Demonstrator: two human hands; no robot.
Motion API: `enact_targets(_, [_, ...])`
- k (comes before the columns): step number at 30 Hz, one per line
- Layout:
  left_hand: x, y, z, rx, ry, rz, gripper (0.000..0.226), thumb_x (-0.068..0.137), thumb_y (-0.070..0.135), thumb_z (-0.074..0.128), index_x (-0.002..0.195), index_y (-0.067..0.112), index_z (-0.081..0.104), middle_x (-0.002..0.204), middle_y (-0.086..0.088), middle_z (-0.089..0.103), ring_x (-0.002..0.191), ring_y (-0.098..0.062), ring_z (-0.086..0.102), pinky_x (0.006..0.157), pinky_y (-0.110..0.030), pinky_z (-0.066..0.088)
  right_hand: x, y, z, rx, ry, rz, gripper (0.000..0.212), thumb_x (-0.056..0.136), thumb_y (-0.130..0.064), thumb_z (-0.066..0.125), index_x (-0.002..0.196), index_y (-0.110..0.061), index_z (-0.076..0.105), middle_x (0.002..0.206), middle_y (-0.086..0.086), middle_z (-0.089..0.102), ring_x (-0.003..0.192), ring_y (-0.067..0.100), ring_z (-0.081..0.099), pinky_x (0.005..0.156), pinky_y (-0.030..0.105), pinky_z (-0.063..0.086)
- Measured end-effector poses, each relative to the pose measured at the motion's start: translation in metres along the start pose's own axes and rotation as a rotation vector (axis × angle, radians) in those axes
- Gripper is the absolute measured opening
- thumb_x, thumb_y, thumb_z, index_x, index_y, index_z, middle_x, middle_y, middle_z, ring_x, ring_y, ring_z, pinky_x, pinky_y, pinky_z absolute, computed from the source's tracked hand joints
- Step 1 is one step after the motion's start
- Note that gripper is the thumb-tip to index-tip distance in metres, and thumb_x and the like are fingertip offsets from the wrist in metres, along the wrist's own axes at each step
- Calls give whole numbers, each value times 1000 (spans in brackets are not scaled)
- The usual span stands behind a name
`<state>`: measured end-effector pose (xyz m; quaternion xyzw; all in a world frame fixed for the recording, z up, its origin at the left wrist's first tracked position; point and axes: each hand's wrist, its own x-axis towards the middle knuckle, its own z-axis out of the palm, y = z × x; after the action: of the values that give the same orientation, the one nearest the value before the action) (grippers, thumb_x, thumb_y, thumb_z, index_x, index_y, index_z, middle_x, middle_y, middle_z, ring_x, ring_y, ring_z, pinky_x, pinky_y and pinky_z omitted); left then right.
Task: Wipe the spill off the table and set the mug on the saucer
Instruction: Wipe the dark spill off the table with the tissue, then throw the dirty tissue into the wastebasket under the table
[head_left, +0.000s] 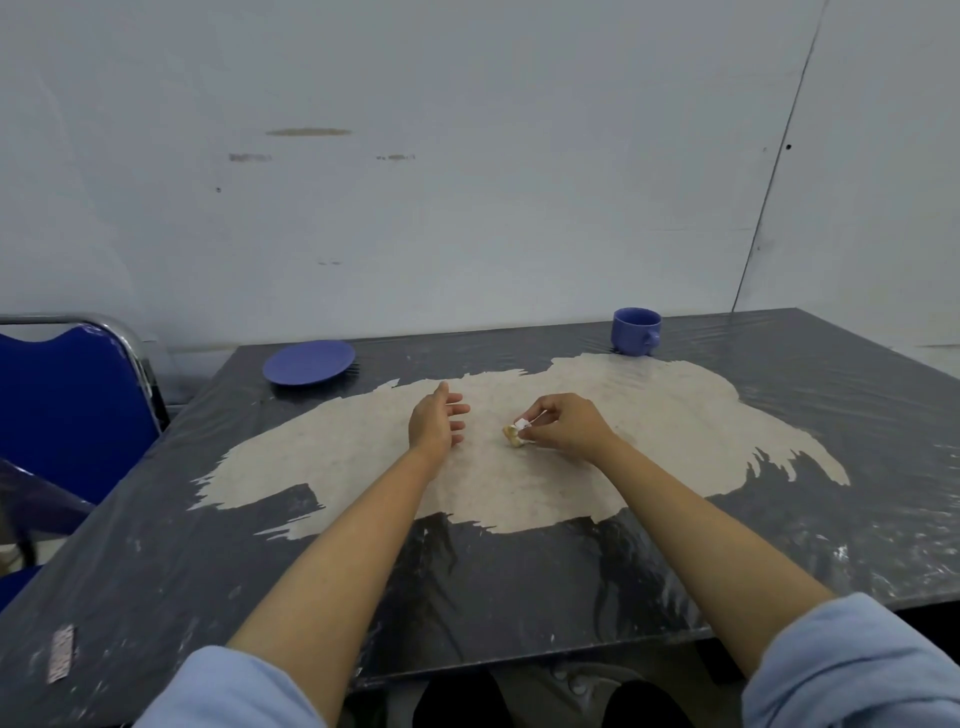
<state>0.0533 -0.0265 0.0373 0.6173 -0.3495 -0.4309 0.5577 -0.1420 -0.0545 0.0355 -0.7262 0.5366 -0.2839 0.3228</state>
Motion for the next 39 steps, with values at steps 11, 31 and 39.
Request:
enact_targets(11, [-17, -1, 9, 53, -17, 27, 51, 103, 42, 29, 118, 6, 62, 118, -11, 67, 94, -25, 60, 78, -35, 51, -28, 11, -17, -107, -54, -87, 10, 78, -26, 79, 87, -24, 75, 92, -7, 75, 86, 9, 66, 69, 17, 46])
enact_targets(31, [-97, 11, 127, 61, -327, 41, 44, 104, 33, 32, 117, 4, 63, 114, -12, 68, 90, -24, 63, 71, -29, 53, -114, 41, -131, 81, 66, 62, 24, 77, -23, 81, 100, -19, 76, 95, 13, 77, 80, 16, 59, 58, 23, 41])
enact_targets(39, [-177, 6, 237, -32, -548, 110, 22, 97, 19, 47, 107, 5, 60, 91, -11, 64, 56, -16, 54, 48, -21, 40, -198, 95, -227, 59, 286, 158, 26, 82, -17, 78, 105, -9, 72, 84, 6, 71, 65, 9, 57, 61, 22, 46])
